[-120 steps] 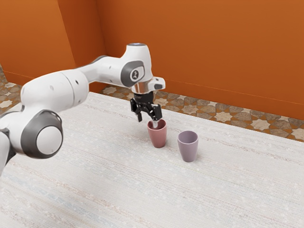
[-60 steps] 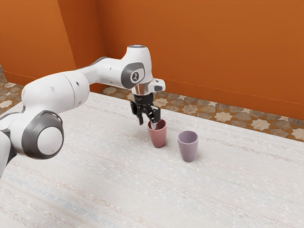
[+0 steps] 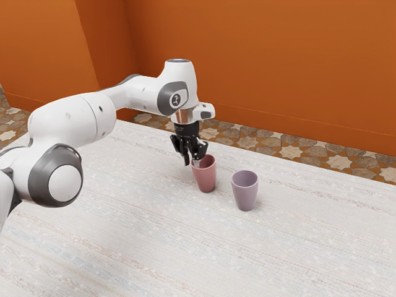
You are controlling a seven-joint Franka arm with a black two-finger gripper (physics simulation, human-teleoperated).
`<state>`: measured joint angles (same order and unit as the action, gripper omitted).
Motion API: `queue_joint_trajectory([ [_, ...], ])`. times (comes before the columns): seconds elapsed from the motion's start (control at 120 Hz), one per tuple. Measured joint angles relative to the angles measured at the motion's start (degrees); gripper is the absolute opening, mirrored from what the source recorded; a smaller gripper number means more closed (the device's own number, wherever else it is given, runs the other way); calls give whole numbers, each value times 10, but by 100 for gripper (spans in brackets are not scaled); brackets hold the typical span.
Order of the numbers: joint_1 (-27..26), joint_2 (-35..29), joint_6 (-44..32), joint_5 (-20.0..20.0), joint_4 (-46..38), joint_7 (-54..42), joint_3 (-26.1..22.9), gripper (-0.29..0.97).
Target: Place the left cup onto the right cup
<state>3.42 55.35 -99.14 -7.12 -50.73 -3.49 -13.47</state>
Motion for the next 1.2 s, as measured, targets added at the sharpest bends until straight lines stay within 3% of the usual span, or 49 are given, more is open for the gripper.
queue_joint_trajectory([
  [0.475, 1, 0, 0, 1, 0, 21, -5, -7],
  [0.808, 2, -11, 1, -2, -3, 39, -5, -10],
  [1.2, -10, -99, 9, 3, -58, 56, -3, -10],
])
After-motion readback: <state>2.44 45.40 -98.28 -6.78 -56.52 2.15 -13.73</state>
